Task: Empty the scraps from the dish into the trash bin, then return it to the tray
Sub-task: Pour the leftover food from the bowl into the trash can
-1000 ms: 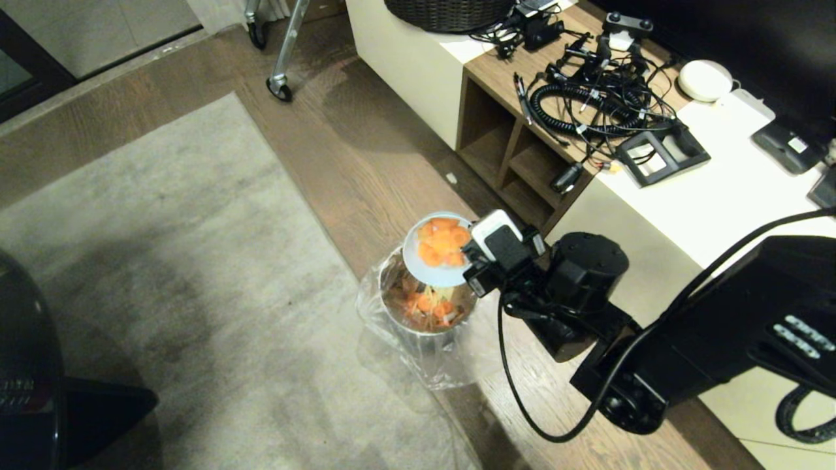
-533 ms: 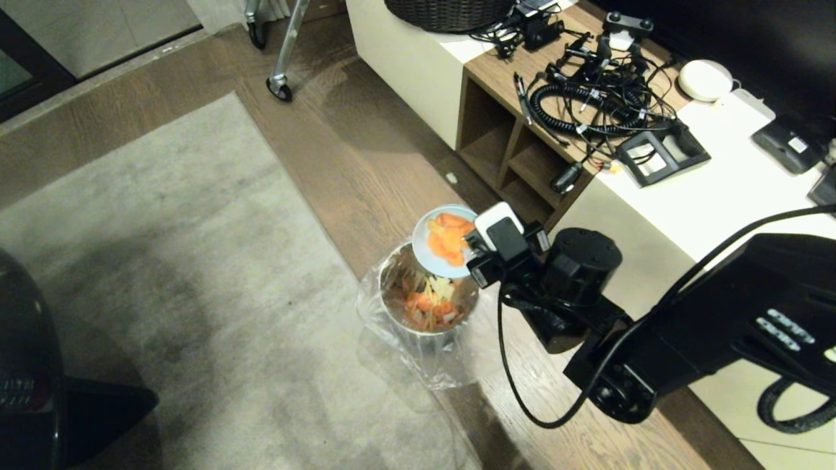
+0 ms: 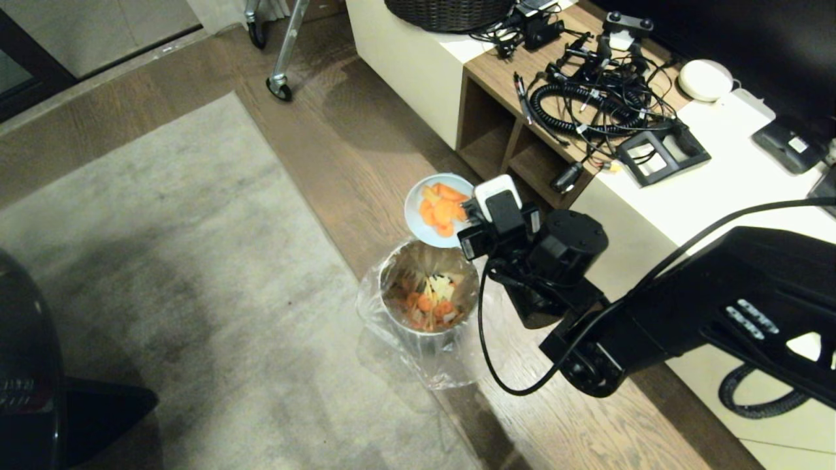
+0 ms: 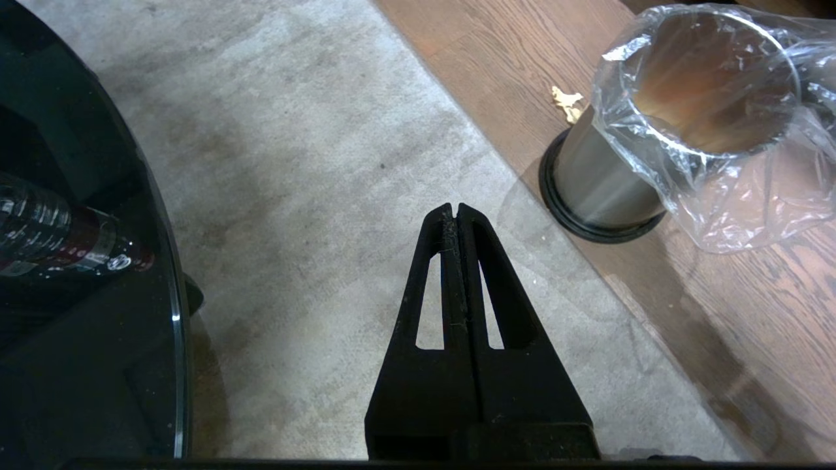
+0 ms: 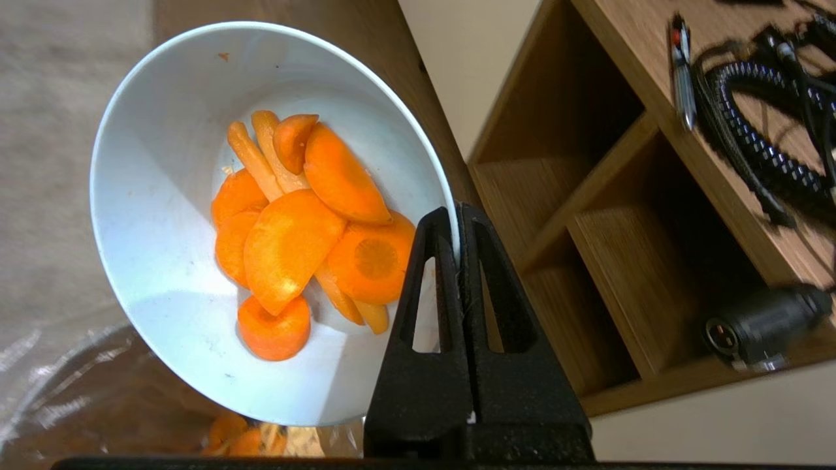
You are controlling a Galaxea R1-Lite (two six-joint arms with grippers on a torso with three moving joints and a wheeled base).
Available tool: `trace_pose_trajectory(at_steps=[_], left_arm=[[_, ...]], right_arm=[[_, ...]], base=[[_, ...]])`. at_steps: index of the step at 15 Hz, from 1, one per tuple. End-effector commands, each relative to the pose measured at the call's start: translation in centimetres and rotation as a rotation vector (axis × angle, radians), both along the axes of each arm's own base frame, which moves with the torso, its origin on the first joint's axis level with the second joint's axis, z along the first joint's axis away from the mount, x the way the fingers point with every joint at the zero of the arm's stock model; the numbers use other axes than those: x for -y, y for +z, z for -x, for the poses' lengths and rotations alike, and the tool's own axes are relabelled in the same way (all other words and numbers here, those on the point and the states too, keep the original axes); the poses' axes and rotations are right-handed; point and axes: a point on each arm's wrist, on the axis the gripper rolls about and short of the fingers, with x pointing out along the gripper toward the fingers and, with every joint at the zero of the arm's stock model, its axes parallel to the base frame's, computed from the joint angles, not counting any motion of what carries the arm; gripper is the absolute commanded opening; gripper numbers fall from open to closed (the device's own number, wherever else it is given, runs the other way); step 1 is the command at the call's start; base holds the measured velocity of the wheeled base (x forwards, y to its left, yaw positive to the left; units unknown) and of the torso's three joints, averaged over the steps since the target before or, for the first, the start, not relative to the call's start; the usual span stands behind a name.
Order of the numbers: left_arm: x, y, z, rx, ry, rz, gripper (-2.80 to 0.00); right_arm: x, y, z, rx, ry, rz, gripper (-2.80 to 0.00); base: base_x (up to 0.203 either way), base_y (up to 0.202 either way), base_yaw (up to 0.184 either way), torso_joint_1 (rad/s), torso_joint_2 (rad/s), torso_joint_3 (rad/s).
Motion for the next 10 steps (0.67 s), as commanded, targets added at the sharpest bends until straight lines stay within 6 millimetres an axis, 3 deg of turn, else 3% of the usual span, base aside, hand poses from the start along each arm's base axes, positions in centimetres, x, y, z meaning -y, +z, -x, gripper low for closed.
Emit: trace_pose_trajectory(at_steps=[1, 6, 10], left_arm=[[0.0, 0.0, 0.0, 0.001, 0.001, 0.001, -2.8], [0.0, 0.0, 0.0, 0.001, 0.001, 0.001, -2.8], [0.0, 0.0, 0.0, 0.001, 0.001, 0.001, -2.8]], right_arm=[[-0.04, 0.5, 0.15, 0.05, 0.057, 0.014, -2.8], [-0.19, 0.94, 0.63, 0.243, 0.178, 0.211, -2.8], [-0.29, 1.06, 0.56, 0.28, 0.166, 0.264, -2.8]], base=[[0.0, 0.0, 0.0, 0.0, 0.0, 0.0], [0.0, 0.0, 0.0, 0.0, 0.0, 0.0], [0.0, 0.0, 0.0, 0.0, 0.0, 0.0]])
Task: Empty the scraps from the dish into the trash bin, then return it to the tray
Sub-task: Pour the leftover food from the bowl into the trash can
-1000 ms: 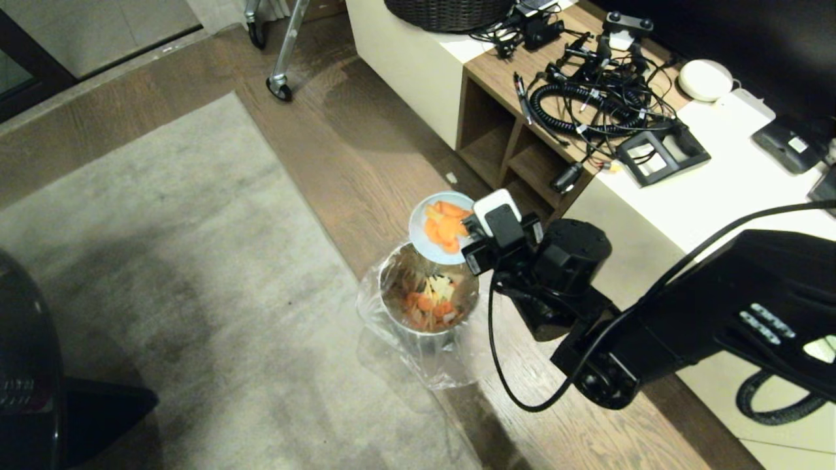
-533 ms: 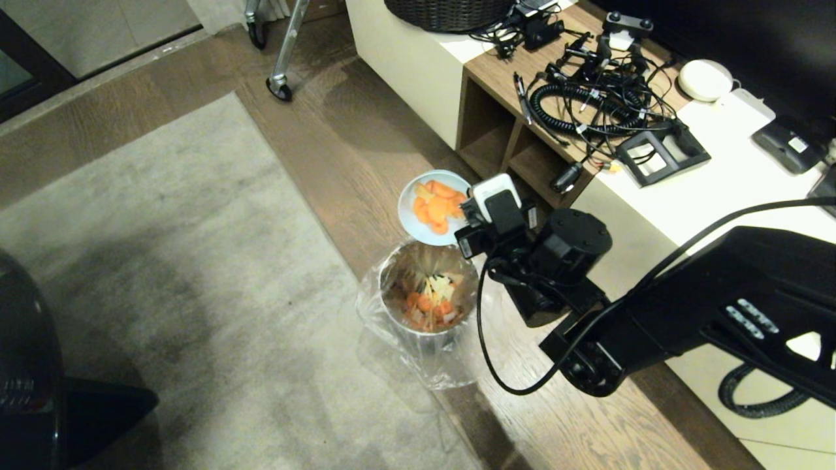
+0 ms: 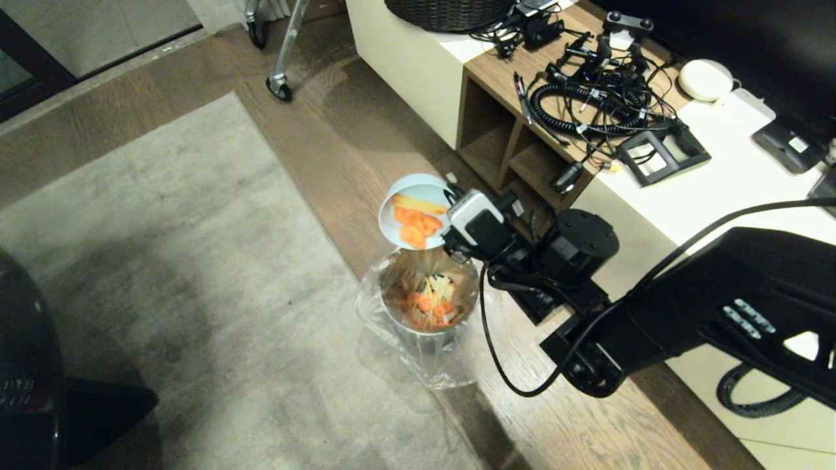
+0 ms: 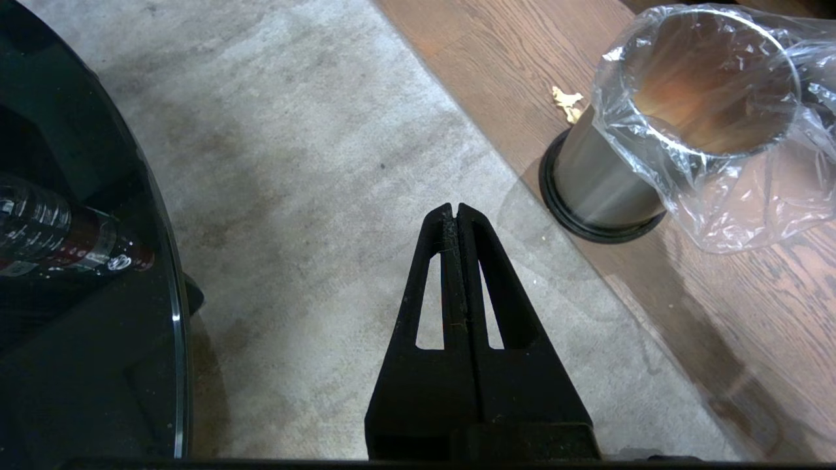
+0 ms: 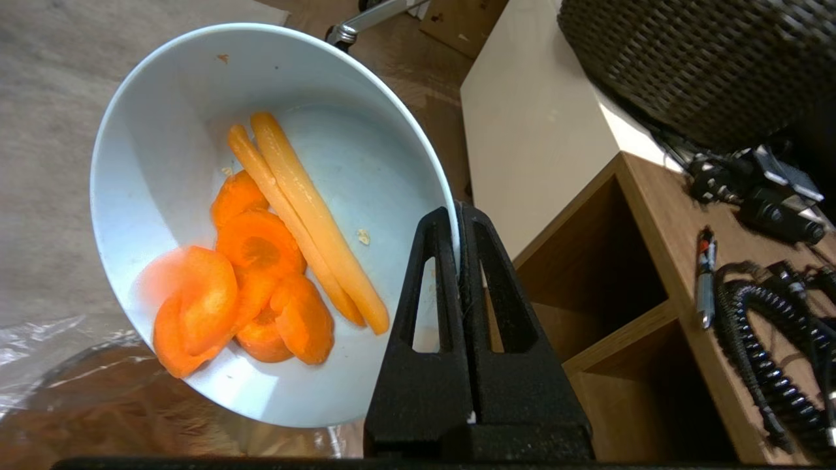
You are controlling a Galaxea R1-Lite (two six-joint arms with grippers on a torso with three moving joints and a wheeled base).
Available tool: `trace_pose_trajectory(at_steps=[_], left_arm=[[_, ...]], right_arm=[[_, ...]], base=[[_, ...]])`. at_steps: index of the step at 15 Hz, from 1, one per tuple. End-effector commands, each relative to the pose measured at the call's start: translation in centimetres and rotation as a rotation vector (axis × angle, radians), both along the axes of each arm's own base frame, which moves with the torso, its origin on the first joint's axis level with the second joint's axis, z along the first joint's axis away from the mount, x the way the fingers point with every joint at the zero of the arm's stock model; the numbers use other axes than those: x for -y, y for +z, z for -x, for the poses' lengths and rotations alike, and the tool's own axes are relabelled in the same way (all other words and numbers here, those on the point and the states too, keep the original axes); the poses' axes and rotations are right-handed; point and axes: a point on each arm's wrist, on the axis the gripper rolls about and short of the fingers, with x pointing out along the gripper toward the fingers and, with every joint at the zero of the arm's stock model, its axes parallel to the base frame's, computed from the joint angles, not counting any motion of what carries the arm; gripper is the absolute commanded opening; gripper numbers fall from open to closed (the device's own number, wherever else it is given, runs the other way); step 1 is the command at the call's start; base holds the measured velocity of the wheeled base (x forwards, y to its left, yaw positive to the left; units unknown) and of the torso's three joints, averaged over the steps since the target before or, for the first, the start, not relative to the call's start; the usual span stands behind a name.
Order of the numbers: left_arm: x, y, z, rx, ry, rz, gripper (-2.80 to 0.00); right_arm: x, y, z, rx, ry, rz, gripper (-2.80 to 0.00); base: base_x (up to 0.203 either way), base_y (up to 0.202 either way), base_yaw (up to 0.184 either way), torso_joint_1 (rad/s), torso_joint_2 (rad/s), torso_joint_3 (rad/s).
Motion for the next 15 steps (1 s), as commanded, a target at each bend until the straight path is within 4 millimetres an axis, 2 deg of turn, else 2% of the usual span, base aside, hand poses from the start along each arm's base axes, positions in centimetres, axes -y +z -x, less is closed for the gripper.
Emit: trace_pose_trajectory(at_steps=[1, 11, 15], left_arm=[[0.0, 0.0, 0.0, 0.001, 0.0, 0.0, -2.8], [0.0, 0.0, 0.0, 0.001, 0.0, 0.0, -2.8], [0.0, 0.0, 0.0, 0.001, 0.0, 0.0, -2.8]], right_arm=[[0.0, 0.4, 0.1, 0.052, -0.008, -0.001, -2.8], [0.2, 1.6, 0.4, 0.15, 0.002, 0.065, -2.8], [0.5, 2.8, 0.9, 0.223, -0.002, 0.106, -2.8]], base=[[0.0, 0.0, 0.0, 0.0, 0.0, 0.0], [0.0, 0.0, 0.0, 0.0, 0.0, 0.0], [0.0, 0.0, 0.0, 0.0, 0.0, 0.0]])
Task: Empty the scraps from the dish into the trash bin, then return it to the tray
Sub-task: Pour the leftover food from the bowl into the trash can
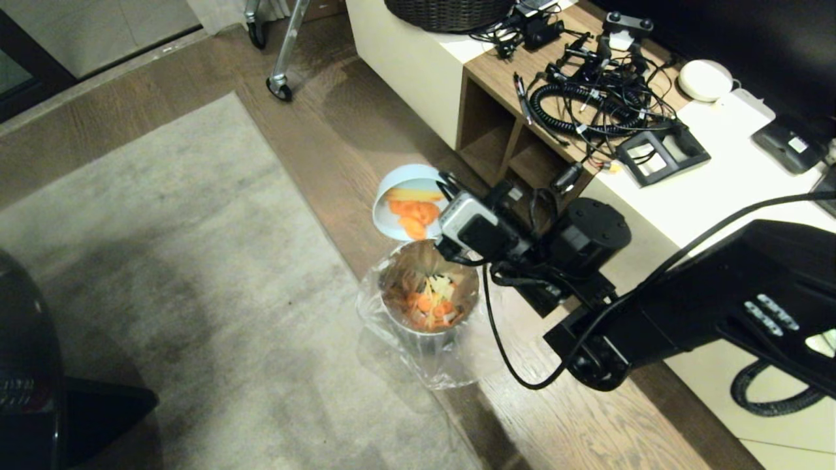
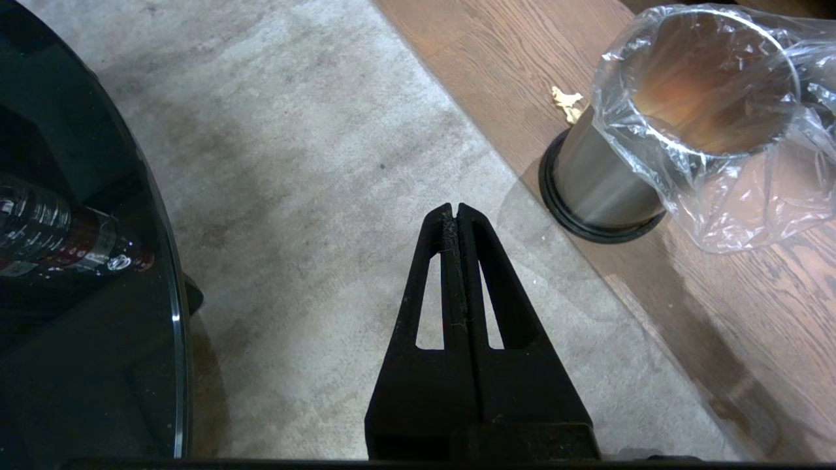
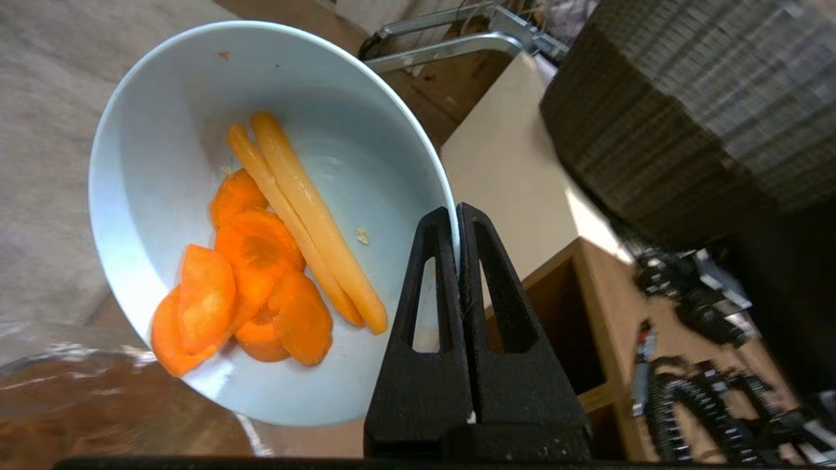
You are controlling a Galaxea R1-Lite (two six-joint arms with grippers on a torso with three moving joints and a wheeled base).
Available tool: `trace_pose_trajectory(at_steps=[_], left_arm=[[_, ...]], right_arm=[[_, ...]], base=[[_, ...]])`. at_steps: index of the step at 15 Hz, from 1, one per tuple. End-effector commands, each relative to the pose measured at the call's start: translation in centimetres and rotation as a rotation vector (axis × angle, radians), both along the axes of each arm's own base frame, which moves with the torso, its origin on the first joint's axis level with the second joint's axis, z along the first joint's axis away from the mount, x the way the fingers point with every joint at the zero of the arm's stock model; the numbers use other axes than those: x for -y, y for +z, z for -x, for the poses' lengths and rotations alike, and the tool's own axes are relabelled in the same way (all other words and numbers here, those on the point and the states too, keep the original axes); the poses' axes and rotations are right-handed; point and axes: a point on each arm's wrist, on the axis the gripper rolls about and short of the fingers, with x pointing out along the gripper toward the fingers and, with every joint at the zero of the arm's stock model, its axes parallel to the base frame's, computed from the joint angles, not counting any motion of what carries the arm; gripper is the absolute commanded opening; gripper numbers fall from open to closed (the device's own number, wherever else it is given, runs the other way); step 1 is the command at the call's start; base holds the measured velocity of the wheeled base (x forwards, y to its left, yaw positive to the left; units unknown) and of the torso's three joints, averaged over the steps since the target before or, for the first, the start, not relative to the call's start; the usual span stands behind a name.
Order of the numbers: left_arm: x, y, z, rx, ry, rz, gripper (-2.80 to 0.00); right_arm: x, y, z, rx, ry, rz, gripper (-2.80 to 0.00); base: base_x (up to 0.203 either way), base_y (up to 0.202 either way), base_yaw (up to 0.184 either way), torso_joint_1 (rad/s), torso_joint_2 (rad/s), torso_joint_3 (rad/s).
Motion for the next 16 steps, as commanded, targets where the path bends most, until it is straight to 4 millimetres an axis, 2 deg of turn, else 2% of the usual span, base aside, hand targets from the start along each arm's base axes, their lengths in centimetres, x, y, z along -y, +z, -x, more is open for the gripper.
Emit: trace_pose_trajectory(at_steps=[1, 11, 16], left_arm=[[0.0, 0.0, 0.0, 0.001, 0.0, 0.0, -2.8], [0.0, 0.0, 0.0, 0.001, 0.0, 0.0, -2.8], [0.0, 0.0, 0.0, 0.001, 0.0, 0.0, -2.8]], right_arm=[[0.4, 1.5, 0.6, 0.081, -0.015, -0.019, -2.8], [0.8, 3.7, 1.4, 0.169, -0.043, -0.011, -2.8], [0.3, 4.3, 2.0, 0.246, 0.048, 0.035, -2.8]], base=[[0.0, 0.0, 0.0, 0.0, 0.0, 0.0], [0.0, 0.0, 0.0, 0.0, 0.0, 0.0], [0.0, 0.0, 0.0, 0.0, 0.0, 0.0]])
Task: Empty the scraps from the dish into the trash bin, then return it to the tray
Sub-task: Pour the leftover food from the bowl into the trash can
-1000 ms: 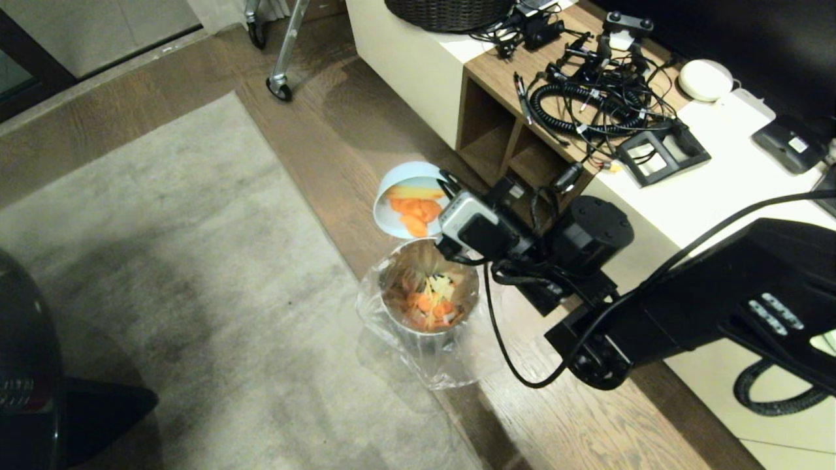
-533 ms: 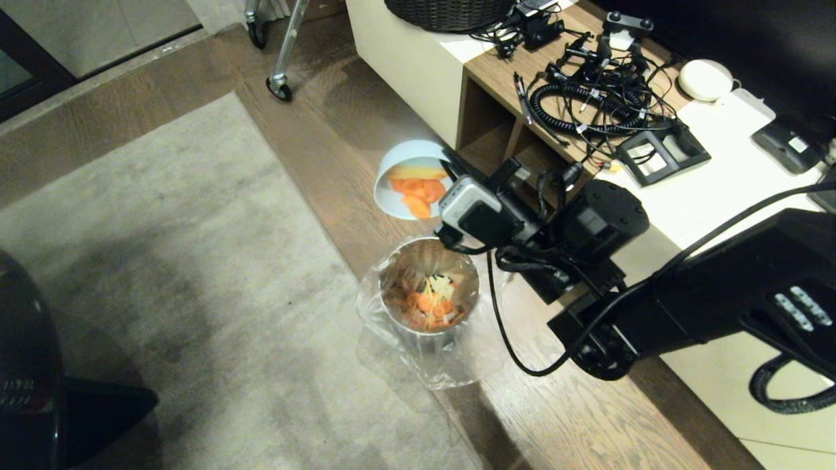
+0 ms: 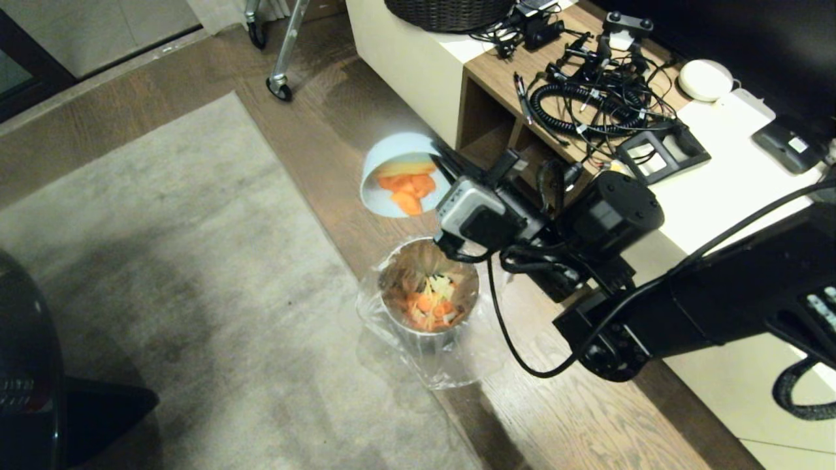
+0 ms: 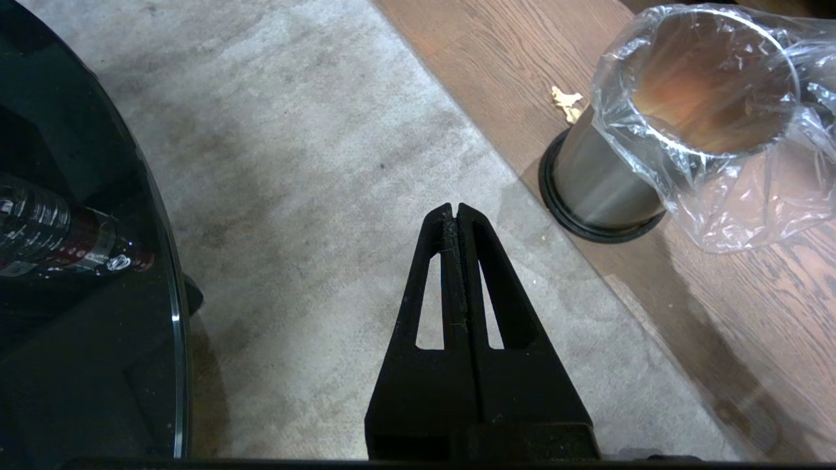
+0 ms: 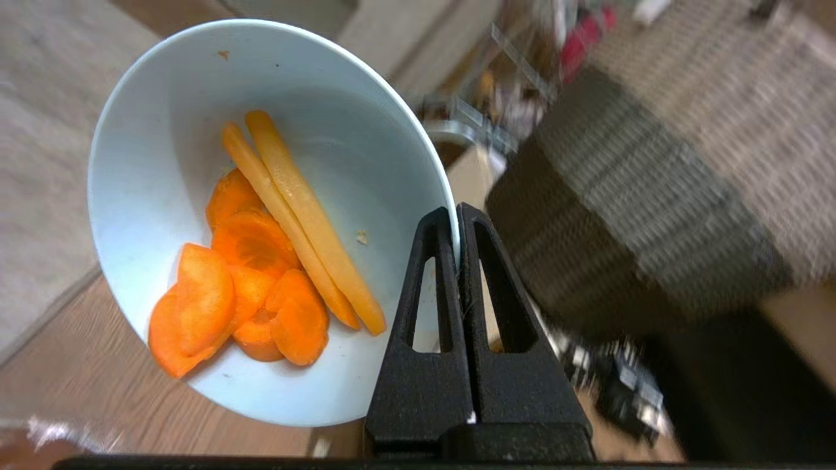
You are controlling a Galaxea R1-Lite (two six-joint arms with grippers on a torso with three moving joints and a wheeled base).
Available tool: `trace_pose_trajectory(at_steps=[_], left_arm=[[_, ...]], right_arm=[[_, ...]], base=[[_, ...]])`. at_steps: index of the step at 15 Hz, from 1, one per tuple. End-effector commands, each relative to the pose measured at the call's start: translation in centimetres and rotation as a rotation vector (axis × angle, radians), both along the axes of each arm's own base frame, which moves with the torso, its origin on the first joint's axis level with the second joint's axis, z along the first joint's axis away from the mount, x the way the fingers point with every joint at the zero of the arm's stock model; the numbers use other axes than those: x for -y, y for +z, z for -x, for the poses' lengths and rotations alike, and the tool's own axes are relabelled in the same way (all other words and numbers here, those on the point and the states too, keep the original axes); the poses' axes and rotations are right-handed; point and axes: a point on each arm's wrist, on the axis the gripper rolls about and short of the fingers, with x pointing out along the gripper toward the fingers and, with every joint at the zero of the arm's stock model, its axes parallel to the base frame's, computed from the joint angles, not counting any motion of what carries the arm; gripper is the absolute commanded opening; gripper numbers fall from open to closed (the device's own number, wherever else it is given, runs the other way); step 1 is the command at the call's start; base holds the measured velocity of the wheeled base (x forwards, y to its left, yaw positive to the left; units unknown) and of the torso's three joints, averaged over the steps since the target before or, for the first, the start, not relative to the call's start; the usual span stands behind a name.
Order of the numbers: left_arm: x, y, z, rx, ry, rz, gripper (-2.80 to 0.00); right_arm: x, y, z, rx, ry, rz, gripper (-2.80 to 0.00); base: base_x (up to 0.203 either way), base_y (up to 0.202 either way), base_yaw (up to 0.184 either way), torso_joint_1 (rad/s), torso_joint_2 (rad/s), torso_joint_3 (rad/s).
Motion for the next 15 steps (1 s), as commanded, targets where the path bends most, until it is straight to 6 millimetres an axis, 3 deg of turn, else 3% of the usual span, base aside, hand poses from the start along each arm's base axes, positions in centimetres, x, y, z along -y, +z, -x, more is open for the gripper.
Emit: trace_pose_trajectory(at_steps=[1, 15], left_arm=[[0.0, 0.0, 0.0, 0.001, 0.0, 0.0, -2.8], [0.0, 0.0, 0.0, 0.001, 0.0, 0.0, -2.8]], right_arm=[[0.3, 1.0, 0.5, 0.068, 0.016, -0.022, -2.8], [1.6, 0.5, 1.0, 0.154, -0.013, 0.108, -2.8]], base=[[0.0, 0.0, 0.0, 0.0, 0.0, 0.0], [0.0, 0.0, 0.0, 0.0, 0.0, 0.0]])
